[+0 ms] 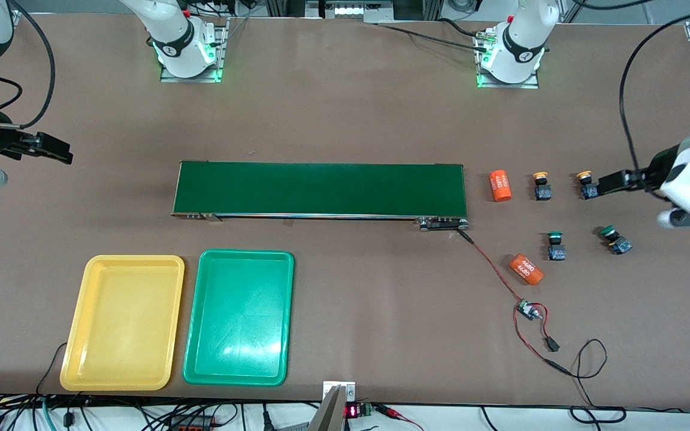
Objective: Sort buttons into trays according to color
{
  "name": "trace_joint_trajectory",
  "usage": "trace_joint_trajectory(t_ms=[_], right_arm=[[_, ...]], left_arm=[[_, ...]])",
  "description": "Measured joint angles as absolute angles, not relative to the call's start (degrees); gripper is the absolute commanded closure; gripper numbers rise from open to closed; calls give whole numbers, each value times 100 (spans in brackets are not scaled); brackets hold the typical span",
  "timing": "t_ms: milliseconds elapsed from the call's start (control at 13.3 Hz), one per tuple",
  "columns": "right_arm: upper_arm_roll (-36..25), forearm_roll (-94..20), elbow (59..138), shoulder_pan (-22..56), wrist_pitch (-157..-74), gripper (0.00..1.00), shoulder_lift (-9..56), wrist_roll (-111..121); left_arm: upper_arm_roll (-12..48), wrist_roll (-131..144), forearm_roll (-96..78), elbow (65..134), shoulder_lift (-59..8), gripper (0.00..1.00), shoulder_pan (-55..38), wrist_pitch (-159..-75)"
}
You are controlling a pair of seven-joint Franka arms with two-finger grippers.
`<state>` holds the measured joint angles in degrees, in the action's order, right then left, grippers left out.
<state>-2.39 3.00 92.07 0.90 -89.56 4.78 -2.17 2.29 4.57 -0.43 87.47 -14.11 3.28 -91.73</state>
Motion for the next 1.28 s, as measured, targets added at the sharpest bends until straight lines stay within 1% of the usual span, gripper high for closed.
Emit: trace_joint_trajectory(t_ms=[225,600,750,1050,1276], right_arm=[[-239,225,9207,91,-8956,0,479,-217],[-238,184,9207,93,-8955,0,493,-217],[-237,174,9207,93,-8958,0,496,-224],[-234,-75,9207,96,-9037,0,500,-266],[-234,-101,9207,99,-9089,0,505,-269]], left_arm=[[258,585,-76,8932,-1670,0,282,-9422],[297,828,-115,9561,-2115,0,111,-10163],[304,1189,-116,9615,-2231,0,2,-10360],[311,1408,-116,9626,-2456,0,-265,-10446],[302,1437,-116,9661,-2624,0,-302,-10591]])
